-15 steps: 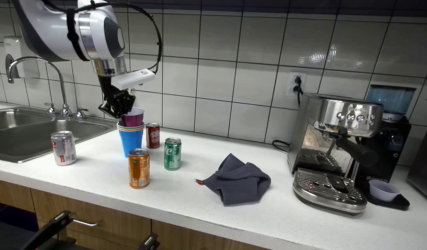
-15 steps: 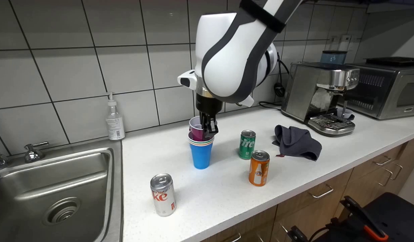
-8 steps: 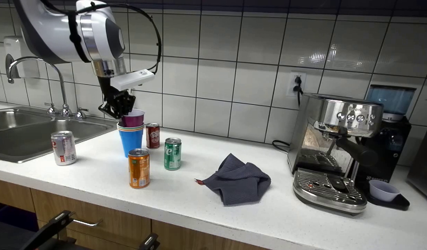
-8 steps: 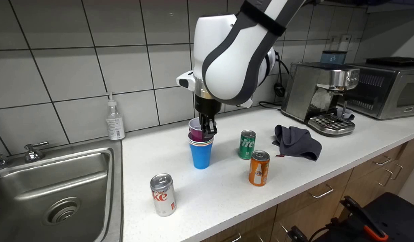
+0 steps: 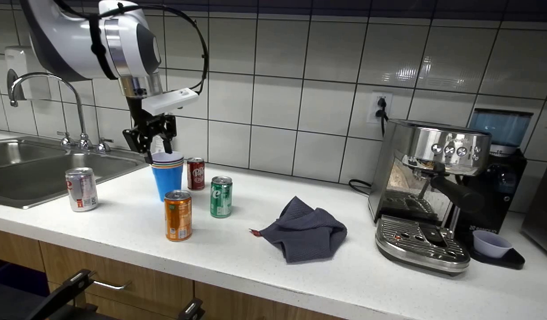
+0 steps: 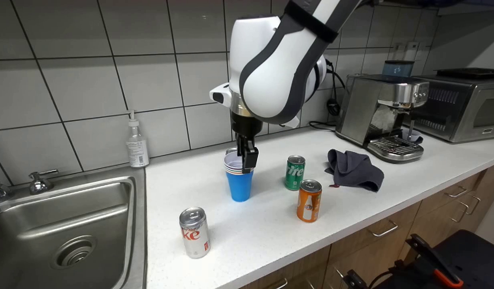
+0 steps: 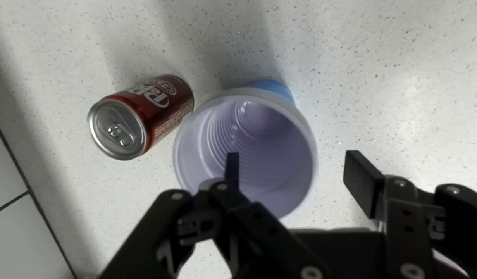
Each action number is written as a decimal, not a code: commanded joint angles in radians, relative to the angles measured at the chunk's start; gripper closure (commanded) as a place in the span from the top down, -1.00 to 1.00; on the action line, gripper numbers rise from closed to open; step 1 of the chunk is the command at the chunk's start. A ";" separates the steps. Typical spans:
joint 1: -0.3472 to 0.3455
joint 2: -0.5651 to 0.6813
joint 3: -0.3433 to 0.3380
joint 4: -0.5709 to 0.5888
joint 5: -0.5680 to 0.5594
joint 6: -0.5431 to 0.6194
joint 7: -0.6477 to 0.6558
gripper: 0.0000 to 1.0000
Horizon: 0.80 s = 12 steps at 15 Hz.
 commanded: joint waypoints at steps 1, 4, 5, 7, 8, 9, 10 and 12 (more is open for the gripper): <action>-0.016 0.005 0.013 0.024 0.013 -0.001 0.008 0.98; -0.030 -0.004 0.027 0.032 0.076 -0.013 -0.026 1.00; -0.036 -0.009 0.034 0.036 0.108 -0.024 -0.040 1.00; -0.050 -0.018 0.048 0.048 0.195 -0.051 -0.078 1.00; -0.056 -0.023 0.053 0.054 0.235 -0.063 -0.092 1.00; -0.063 -0.030 0.056 0.060 0.278 -0.075 -0.105 1.00; -0.069 -0.036 0.058 0.066 0.314 -0.088 -0.116 1.00; -0.078 -0.050 0.054 0.076 0.381 -0.113 -0.130 1.00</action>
